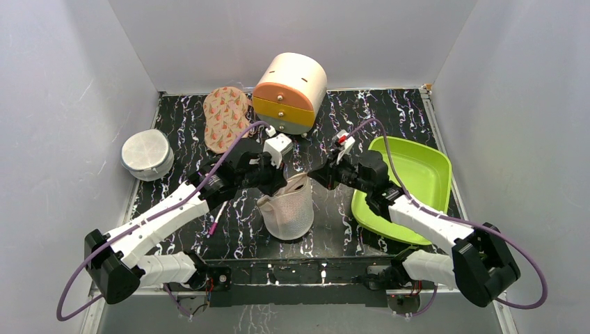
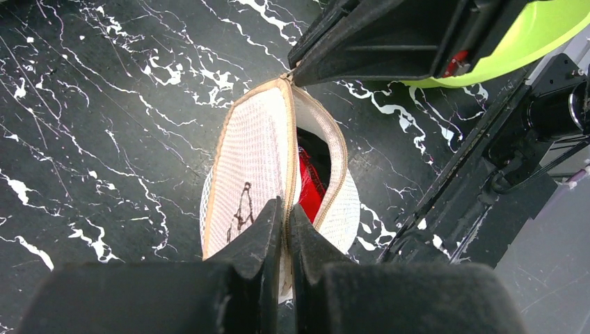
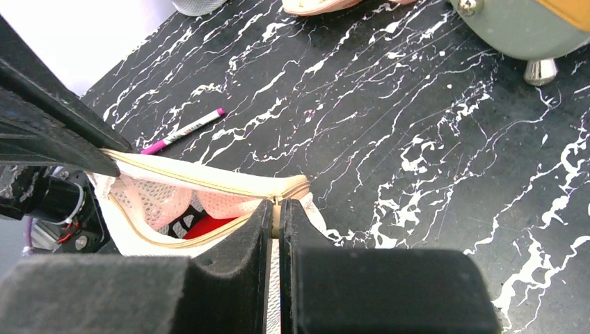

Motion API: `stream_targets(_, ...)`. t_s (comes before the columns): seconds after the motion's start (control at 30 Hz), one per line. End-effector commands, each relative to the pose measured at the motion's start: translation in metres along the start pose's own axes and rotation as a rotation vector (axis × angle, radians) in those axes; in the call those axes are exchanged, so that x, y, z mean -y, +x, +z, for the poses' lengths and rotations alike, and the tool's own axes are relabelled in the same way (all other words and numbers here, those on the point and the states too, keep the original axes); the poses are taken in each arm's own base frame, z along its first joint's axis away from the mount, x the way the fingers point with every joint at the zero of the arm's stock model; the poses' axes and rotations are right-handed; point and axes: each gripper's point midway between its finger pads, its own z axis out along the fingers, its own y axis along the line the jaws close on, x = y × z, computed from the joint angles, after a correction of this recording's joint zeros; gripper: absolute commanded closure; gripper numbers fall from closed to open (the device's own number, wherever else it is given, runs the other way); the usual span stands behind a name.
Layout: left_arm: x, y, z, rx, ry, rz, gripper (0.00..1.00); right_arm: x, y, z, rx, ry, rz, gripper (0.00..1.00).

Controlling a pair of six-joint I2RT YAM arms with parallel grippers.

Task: Unzip the laundry bag and remove the bra
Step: Unzip the laundry bag at the center of the board.

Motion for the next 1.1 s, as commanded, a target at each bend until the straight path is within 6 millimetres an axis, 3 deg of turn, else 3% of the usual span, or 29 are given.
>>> stream_targets(0.0,-0.002,-0.014,-0.017,0.042,-0.024,0.017,1.00,0.014,-0.012,-0.003,0.042,0.011,0.055,1.00)
stream_targets(0.17,-0.001,-0.010,-0.013,0.030,-0.020,-0.005,0.98,0.002,-0.019,-0.003,0.040,-0.054,0.015,1.00)
stream_targets(0.37,0.004,-0.015,-0.010,0.046,0.005,-0.021,0.64,-0.023,-0.024,0.000,0.017,-0.207,0.006,1.00)
stream_targets(0.43,0.008,-0.018,-0.009,0.053,0.025,-0.023,0.58,-0.031,-0.026,0.001,0.023,-0.249,0.001,1.00)
stream_targets(0.7,0.011,-0.016,-0.002,0.034,0.048,-0.053,0.54,-0.064,-0.034,0.002,0.047,-0.365,-0.050,1.00)
stream_targets(1.07,0.022,-0.018,-0.002,0.039,0.108,-0.062,0.48,-0.073,-0.045,-0.001,0.073,-0.380,-0.068,1.00)
